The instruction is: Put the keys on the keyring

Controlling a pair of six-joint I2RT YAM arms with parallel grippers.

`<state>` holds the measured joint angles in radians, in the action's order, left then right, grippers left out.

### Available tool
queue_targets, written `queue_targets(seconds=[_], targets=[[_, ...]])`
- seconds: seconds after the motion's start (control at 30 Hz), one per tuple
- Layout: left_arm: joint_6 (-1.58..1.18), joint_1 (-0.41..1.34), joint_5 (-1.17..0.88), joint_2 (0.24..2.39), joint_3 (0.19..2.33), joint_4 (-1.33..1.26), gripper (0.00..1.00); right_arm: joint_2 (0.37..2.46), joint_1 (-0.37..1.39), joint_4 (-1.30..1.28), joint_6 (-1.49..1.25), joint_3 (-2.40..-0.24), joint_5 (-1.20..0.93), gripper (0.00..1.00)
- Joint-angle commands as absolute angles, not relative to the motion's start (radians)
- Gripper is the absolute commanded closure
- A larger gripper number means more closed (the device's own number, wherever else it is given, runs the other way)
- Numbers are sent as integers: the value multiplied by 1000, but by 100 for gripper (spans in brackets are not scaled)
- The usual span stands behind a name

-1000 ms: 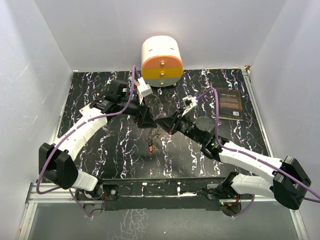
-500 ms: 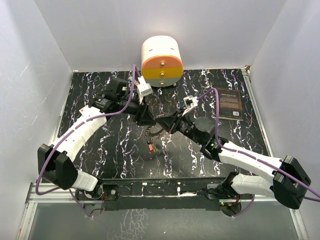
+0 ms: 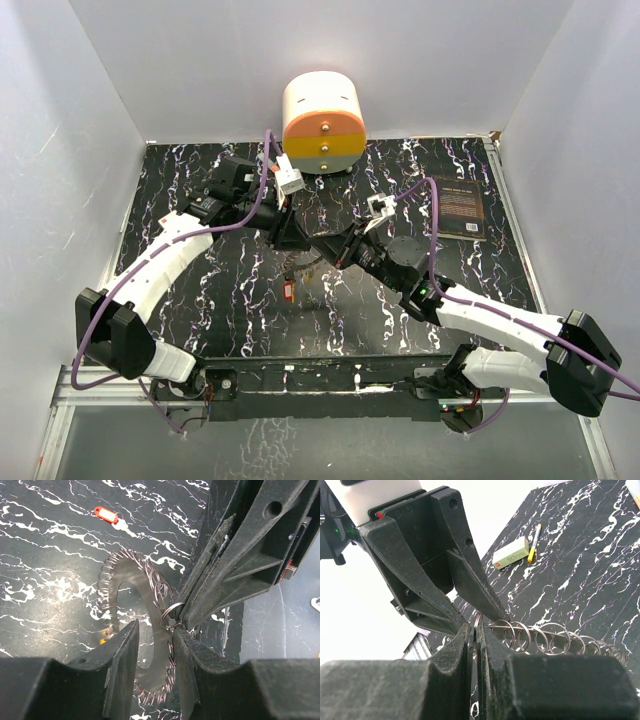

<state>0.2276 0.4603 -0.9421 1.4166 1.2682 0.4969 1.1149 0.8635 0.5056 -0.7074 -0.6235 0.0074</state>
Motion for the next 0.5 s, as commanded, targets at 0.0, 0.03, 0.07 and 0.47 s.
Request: queue_targets(seconds=[0.0,0.03,0.07,0.47], targets=[[243,462,-1017,1389,1302,490,69,1099,881,634,-728,-617,8,92],[242,462,-1023,1390,1303,491,69,1098,881,634,-729,-615,9,92],[242,462,-1032,1390,1304,491,71,1098,880,634,-726,-612,8,92],[219,462,-1091,1391,1293,462,100,1091,882,630,-724,-584,5,92]])
